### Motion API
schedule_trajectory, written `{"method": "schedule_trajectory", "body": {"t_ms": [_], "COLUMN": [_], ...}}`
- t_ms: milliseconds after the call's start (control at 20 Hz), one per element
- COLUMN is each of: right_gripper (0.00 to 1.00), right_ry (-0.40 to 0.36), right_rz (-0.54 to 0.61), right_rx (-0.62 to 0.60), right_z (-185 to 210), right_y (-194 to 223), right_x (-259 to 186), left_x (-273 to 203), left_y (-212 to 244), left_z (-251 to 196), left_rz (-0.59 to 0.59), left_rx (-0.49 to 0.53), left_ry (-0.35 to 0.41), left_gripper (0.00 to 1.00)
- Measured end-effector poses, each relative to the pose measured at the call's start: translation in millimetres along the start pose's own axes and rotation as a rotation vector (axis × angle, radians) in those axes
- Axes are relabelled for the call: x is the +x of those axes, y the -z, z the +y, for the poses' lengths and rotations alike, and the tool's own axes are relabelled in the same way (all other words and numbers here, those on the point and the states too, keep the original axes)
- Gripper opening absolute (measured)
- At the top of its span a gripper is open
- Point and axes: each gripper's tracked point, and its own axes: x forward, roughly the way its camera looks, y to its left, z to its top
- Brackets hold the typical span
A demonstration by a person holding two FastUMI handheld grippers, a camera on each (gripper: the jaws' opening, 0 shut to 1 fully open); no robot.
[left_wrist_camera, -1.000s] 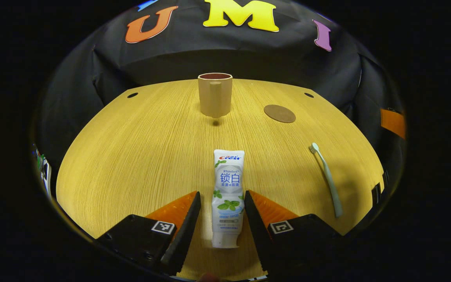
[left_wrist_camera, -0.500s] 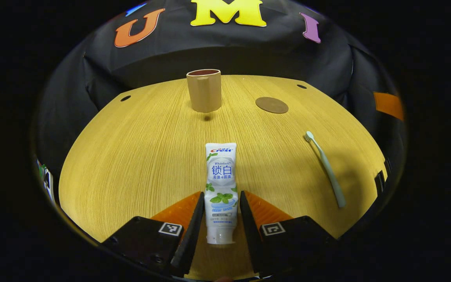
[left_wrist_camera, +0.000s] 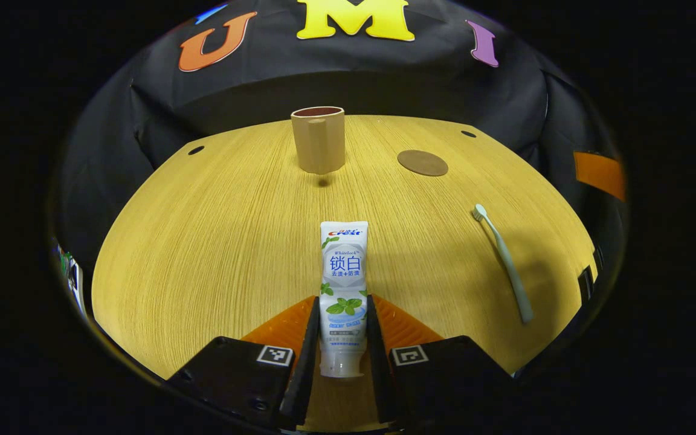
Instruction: Put the toothbrush and toothpaste on the desktop into the cup, then pick up the cup and place it on the coaster on the desktop.
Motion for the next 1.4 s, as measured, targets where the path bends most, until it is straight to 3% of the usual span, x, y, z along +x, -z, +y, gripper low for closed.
{"method": "schedule_trajectory", "body": {"t_ms": [650, 800, 850, 900, 950, 1000, 1050, 1400], "right_gripper": [0.96, 0.96, 0.96, 0.96, 0.96, 0.96, 0.93, 0.69], "right_ry": [-0.076, -0.086, -0.089, -0.092, -0.095, -0.096, -0.093, -0.111], "right_rz": [0.203, 0.243, 0.256, 0.264, 0.274, 0.280, 0.281, 0.328], "right_rx": [0.063, 0.080, 0.082, 0.087, 0.089, 0.090, 0.088, 0.091], "right_z": [40, 50, 53, 55, 56, 57, 57, 60], "right_y": [58, 68, 71, 75, 78, 82, 83, 90], "right_x": [49, 62, 66, 71, 76, 81, 87, 113], "left_x": [-25, -34, -37, -40, -42, -44, -46, -58], "left_y": [-32, -43, -45, -47, -50, -52, -53, -59], "left_z": [13, 18, 20, 22, 23, 25, 27, 35], "left_rz": [-0.083, -0.101, -0.106, -0.111, -0.115, -0.118, -0.121, -0.137], "left_rx": [-0.043, -0.048, -0.050, -0.052, -0.054, -0.056, -0.058, -0.074], "left_ry": [0.002, -0.005, -0.008, -0.012, -0.015, -0.020, -0.026, -0.048], "left_gripper": [0.40, 0.40, 0.47, 0.47, 0.40, 0.47, 0.40, 0.40]}}
